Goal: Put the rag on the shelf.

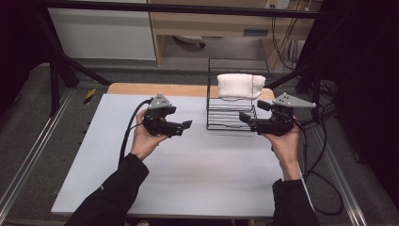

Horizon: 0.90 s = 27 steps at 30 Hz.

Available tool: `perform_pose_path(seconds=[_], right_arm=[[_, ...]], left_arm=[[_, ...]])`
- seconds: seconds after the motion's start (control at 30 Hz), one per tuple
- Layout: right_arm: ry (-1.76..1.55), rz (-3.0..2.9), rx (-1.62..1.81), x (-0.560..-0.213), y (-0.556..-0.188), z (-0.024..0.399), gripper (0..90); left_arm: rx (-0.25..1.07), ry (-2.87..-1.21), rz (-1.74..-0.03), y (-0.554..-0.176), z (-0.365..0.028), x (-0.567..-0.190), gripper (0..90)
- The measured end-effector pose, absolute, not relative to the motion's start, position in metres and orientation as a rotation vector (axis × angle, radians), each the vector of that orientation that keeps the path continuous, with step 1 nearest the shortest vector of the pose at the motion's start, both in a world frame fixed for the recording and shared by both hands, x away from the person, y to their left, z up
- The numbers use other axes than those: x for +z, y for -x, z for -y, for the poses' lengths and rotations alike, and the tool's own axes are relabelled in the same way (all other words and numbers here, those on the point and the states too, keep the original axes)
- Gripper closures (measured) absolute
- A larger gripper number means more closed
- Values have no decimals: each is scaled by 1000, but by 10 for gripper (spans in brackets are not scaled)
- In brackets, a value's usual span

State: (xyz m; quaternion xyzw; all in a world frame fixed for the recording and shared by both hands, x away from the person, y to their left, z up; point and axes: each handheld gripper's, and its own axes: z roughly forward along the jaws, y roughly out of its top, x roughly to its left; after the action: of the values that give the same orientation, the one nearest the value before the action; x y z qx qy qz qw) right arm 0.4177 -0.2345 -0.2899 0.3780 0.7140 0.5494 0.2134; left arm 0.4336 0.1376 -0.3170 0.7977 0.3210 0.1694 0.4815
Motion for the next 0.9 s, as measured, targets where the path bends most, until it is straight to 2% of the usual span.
perform_pose_path(seconds=[0.17, 0.33, 0.9], right_arm=[[-1076, -2015, 1546, -302, -414, 234, 33], [-1079, -2051, 1529, -317, -409, 233, 4], [-1089, -2162, 1520, -378, -387, 235, 2]], left_arm=[[426, -1969, -826, -421, -167, -337, 108], [433, -1975, -872, -409, -194, -356, 83], [429, -1960, -980, -371, -263, -407, 75]])
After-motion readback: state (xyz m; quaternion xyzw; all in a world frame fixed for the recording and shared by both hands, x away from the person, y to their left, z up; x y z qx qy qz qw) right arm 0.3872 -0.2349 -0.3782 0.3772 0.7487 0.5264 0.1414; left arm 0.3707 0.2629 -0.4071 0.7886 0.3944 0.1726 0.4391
